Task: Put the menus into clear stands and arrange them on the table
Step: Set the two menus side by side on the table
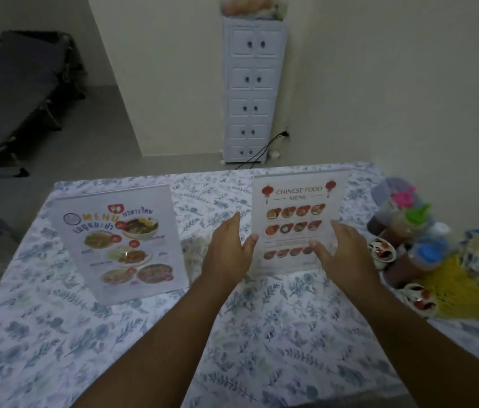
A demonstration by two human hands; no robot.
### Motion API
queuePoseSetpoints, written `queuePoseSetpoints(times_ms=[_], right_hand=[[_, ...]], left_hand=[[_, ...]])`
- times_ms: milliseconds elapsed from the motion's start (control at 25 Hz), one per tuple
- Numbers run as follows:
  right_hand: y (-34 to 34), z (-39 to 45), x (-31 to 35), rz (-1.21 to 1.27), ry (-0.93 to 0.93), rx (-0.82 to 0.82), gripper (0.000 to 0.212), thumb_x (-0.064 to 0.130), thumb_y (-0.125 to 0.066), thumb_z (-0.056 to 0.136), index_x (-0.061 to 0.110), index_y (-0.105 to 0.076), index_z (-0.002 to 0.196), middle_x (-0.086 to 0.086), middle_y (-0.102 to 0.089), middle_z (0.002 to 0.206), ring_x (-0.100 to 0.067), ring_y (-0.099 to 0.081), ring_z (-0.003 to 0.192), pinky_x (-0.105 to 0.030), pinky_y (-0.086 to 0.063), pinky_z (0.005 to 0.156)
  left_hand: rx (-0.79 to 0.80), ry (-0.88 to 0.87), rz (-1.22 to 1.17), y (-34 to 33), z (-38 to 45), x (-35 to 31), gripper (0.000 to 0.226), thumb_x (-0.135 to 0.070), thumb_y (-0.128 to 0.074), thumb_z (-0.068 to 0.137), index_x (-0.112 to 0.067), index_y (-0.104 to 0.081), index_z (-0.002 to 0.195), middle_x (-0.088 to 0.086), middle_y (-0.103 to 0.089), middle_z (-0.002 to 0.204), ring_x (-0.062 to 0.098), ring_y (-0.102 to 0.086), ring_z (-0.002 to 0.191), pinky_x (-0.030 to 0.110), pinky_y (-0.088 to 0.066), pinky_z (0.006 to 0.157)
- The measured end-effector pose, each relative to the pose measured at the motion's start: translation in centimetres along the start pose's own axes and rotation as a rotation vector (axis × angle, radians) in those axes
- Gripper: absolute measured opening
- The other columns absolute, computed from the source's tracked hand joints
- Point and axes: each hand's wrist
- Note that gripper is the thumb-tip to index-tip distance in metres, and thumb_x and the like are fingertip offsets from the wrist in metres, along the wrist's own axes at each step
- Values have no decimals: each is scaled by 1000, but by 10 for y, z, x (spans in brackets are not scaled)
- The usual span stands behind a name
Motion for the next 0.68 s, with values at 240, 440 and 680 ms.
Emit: queuePoseSetpoints(times_ms=[240, 440, 680], right_hand=[[-12, 69, -38, 383, -237, -20, 15, 32, -58, 97, 22, -66, 105, 1, -71, 99, -22, -68, 94, -22, -49, 66], [-14, 151, -59, 661, -261, -73, 8, 29, -64, 95, 25, -66, 88, 6, -72, 83, -12, -70, 77, -29, -58, 68], [28, 328, -110, 706, -244, -217, 9, 29, -66, 93, 20, -67, 89, 14, -68, 75, 5, -65, 60, -11, -48, 50]], left_hand=[[-110, 45, -174, -27, 45, -4, 19, -26, -58, 102, -26, -70, 87, -9, -76, 90, 11, -71, 84, 38, -61, 75], [-152, 76, -279, -41, 108, -35, 20, -26, -61, 101, -37, -74, 90, -31, -74, 86, 1, -74, 83, 35, -66, 76], [-180, -1, -383, -98, 266, -124, 21, -27, -60, 101, -23, -78, 109, -15, -78, 100, 12, -76, 95, 45, -64, 87]])
Point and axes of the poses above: each hand's wrist, its own z-axis towards the middle knuckle, its own y-axis out of the back of the hand, x = y × z
